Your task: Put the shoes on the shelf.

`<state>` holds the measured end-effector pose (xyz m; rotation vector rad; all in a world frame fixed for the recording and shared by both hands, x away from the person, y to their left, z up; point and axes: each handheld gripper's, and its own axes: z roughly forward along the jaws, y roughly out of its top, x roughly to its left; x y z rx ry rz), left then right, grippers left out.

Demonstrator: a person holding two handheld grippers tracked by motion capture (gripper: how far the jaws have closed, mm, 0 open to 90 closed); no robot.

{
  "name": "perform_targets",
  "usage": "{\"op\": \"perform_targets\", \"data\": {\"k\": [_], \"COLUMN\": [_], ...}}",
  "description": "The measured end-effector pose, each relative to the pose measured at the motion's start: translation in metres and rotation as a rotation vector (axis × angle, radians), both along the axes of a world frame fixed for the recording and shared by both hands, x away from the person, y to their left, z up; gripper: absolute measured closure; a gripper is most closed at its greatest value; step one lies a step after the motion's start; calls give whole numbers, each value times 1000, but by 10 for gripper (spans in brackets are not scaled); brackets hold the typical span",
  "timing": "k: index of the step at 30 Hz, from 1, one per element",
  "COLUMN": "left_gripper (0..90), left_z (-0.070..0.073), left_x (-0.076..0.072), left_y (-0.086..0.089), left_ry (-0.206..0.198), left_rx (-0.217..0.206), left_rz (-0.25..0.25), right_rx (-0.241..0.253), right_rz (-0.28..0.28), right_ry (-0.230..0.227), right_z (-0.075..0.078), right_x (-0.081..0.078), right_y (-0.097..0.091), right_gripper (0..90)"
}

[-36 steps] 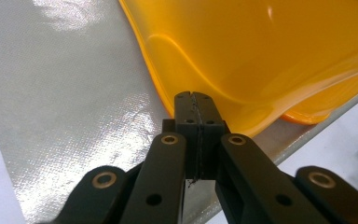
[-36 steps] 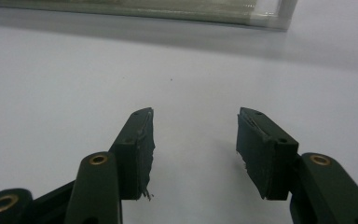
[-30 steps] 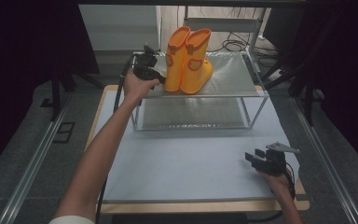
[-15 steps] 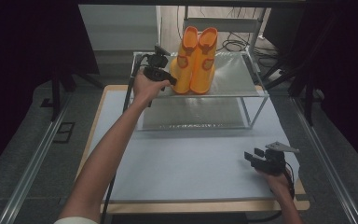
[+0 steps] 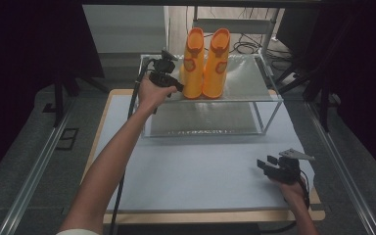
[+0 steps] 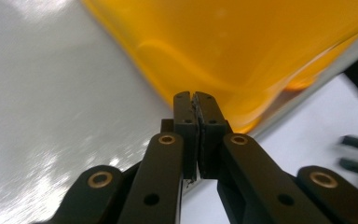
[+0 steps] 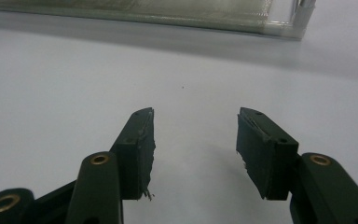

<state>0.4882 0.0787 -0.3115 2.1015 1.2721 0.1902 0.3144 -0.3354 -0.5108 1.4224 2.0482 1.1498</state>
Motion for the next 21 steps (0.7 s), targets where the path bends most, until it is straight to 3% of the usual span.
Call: {"op": "perform_targets", "data": {"k": [4, 14, 21], "left_gripper": [894, 899, 898], "left_z": [-9, -6, -5], "left_x": [0, -3, -3], "left_y": [-3, -15, -20], "left_ry": [10, 8, 8], "left_rx": [-21, -55, -50], "left_rz": [7, -27, -44], "right_rx": [-1, -9, -5], "right_rz": [-3, 6, 6], "right_ry": [3, 2, 0], "right_z": [0, -2, -2], "right_x": [0, 1, 0], "right_y": [0, 1, 1], "right_gripper": [464, 464, 464]}}
